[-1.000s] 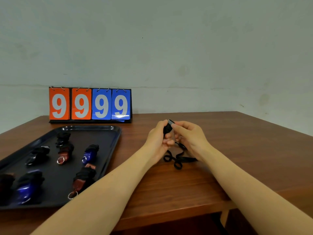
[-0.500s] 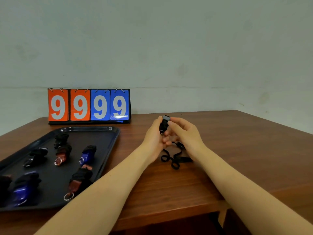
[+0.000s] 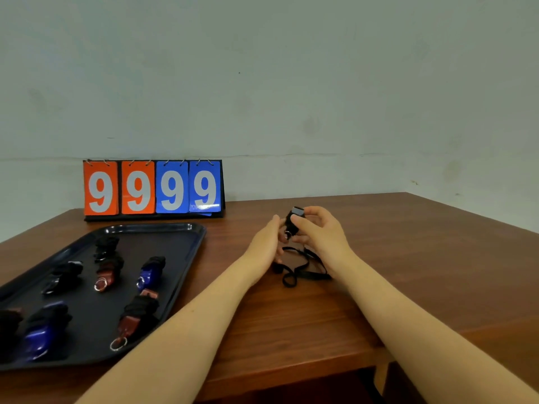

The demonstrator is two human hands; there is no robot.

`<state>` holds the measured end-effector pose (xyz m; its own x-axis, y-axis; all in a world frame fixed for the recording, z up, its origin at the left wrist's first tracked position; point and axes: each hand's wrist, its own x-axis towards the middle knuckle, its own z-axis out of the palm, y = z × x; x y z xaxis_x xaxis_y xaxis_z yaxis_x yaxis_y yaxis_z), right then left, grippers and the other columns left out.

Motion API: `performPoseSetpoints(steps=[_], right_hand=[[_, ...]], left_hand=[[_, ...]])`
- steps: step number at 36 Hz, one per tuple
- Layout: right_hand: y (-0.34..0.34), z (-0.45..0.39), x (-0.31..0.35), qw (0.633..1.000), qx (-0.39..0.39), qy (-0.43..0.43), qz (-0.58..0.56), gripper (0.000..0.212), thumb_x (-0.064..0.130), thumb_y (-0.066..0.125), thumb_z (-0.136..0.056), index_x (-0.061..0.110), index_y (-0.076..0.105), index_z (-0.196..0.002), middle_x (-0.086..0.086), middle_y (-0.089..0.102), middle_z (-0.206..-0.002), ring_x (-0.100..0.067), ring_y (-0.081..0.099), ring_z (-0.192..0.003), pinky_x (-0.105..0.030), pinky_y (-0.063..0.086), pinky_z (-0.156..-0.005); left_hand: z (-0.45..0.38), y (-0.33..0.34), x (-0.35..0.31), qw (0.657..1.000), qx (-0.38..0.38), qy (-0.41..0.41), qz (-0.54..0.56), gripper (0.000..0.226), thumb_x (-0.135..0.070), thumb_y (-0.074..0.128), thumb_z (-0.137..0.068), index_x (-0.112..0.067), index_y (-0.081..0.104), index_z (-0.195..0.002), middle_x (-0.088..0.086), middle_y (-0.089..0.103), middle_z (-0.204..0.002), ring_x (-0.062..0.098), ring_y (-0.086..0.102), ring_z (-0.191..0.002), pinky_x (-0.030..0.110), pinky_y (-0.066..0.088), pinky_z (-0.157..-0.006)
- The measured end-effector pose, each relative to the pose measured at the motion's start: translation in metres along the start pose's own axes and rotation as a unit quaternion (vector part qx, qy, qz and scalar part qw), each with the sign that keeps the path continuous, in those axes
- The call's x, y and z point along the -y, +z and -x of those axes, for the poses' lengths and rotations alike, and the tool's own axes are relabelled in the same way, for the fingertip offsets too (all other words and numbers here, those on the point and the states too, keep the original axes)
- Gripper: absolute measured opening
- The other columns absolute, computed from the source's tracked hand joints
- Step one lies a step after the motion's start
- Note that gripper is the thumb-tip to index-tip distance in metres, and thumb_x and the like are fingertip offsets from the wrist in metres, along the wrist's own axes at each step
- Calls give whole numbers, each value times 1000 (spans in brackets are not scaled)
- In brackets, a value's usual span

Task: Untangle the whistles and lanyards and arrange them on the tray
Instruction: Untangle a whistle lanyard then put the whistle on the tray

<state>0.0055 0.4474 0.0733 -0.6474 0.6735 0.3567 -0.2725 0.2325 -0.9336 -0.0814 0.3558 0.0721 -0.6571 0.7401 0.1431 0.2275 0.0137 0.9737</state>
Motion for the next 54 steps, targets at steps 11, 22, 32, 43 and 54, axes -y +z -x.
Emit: performPoseSetpoints(steps=[11, 22, 32, 43, 54], right_hand=[[0, 10, -3, 991, -2, -6, 135, 22, 19, 57, -94, 25, 54, -115, 1, 60, -109, -13, 60, -95, -19, 48, -72], [39, 37, 52, 983, 45, 39, 174, 24, 33, 66, -89, 22, 61, -110, 7, 62, -103, -5, 62, -79, -15, 47, -58], [123, 72, 64, 977, 147, 39, 150, 20, 27, 65, -90, 21, 62, -108, 0, 68, -102, -9, 62, -73, -16, 48, -61], [218, 31, 55, 973, 142, 43, 178, 33, 34, 67, -88, 8, 64, -108, -2, 67, -91, -10, 60, -72, -20, 51, -67], [288, -5, 26, 923, 198, 60, 323, 24, 27, 64, -91, 12, 59, -110, -2, 59, -99, -13, 58, -81, -23, 52, -71]], left_hand=[[21, -7, -8, 970, -122, 138, -160, 32, -26, 46, -99, -28, 51, -130, -9, 48, -108, 0, 50, -90, 11, 36, -71], [69, -105, -63, 933, -72, 164, -312, 28, -27, 46, -99, -28, 57, -125, -14, 53, -115, 0, 48, -102, 17, 37, -84], [123, -293, -26, 911, -184, -11, -369, 24, -31, 47, -99, -22, 61, -116, -4, 60, -117, 10, 52, -101, 28, 42, -87], [144, -343, 37, 913, -222, -75, -333, 24, -25, 48, -98, -31, 59, -78, -10, 54, -82, 8, 51, -75, 24, 38, -68], [134, -356, 51, 934, -206, -71, -282, 22, -21, 56, -91, -28, 73, -102, -10, 68, -94, 5, 61, -86, 20, 43, -66]])
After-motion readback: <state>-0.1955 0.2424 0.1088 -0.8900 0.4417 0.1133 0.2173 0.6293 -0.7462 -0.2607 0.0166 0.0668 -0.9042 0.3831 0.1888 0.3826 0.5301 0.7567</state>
